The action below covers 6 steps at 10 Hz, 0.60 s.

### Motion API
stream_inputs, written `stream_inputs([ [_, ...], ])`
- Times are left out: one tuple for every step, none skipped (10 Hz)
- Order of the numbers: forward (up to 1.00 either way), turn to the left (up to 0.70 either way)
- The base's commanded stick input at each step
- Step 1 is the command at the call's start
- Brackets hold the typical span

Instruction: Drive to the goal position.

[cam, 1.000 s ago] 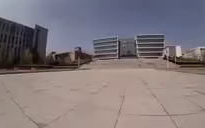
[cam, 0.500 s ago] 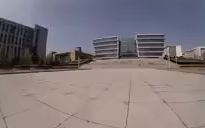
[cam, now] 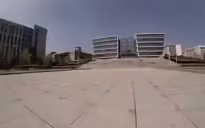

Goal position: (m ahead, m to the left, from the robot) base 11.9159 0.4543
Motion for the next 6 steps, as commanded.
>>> stream_inputs([
  [0.70,0.00],
  [0.70,0.00],
  [0.70,0.00],
  [0.70,0.00],
  [0.70,0.00],
  [0.70,0.00],
])
